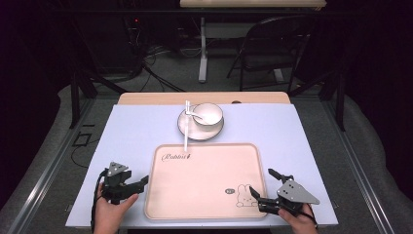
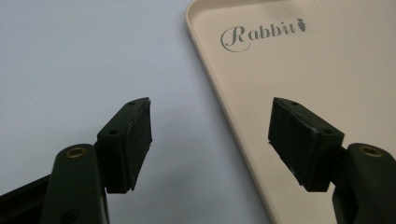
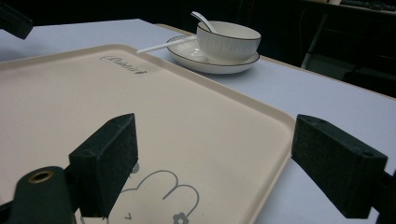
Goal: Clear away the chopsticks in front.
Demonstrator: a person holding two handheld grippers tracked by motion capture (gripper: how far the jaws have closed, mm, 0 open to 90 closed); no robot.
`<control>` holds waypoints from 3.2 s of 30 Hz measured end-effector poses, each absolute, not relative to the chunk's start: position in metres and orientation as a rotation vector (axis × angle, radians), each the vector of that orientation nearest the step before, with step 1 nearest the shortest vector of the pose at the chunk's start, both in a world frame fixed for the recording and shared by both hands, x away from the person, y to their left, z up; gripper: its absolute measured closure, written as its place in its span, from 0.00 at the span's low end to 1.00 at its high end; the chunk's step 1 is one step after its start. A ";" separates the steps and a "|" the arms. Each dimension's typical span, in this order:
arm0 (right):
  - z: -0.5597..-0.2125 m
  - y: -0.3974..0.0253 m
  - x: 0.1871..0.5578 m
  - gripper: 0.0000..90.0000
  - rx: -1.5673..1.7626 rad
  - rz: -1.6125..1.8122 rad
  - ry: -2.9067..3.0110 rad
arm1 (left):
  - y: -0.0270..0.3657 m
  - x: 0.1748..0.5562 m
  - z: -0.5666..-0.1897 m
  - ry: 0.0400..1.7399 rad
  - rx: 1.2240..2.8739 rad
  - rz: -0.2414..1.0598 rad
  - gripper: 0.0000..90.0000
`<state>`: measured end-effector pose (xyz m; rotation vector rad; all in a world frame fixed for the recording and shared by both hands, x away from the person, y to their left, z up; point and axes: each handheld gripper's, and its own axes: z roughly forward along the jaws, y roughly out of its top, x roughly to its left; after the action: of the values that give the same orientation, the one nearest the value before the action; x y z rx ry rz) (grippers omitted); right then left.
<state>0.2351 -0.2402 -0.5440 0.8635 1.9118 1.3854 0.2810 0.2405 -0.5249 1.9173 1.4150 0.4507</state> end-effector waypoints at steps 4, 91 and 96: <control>-0.544 -0.241 0.235 0.16 0.866 1.383 1.914 | 0.237 0.288 -0.513 1.396 1.916 0.433 0.34; -0.546 -0.243 0.237 0.16 0.878 1.377 1.935 | 0.181 0.481 -0.449 1.521 1.871 0.310 0.58; -0.546 -0.244 0.237 0.16 0.882 1.384 1.930 | 0.180 0.489 -0.455 1.536 1.854 0.319 0.62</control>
<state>0.2373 -0.2435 -0.5456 0.8824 1.9297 1.3837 0.4887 0.1798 -0.4551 1.8541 1.5365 0.3190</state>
